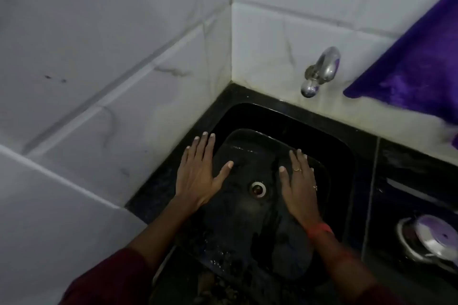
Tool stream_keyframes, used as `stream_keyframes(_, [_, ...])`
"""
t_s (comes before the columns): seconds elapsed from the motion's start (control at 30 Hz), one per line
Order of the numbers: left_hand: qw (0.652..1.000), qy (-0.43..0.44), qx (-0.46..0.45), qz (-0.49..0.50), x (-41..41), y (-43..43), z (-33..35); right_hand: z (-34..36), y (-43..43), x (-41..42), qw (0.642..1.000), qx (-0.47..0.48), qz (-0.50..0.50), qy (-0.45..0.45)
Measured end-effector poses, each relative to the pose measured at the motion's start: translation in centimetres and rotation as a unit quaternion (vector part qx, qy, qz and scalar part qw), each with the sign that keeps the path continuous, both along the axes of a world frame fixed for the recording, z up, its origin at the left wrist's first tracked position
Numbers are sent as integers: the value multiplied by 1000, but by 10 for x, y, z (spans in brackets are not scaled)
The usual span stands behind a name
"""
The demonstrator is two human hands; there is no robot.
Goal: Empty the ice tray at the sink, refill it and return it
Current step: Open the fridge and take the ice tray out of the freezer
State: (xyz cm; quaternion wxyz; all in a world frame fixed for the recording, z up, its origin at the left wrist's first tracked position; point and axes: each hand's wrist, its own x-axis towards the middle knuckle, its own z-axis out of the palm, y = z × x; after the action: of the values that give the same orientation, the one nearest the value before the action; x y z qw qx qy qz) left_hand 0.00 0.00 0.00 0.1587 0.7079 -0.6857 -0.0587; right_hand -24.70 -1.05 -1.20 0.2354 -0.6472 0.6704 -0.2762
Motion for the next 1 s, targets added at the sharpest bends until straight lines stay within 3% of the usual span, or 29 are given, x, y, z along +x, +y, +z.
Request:
stream_keyframes(0.63, [979, 7, 23, 204, 33, 137, -8, -1, 43, 102, 960, 10, 278, -17])
stream_keyframes(1.0, [934, 32, 19, 355, 74, 253, -29, -17, 111, 182, 907, 25, 421, 5])
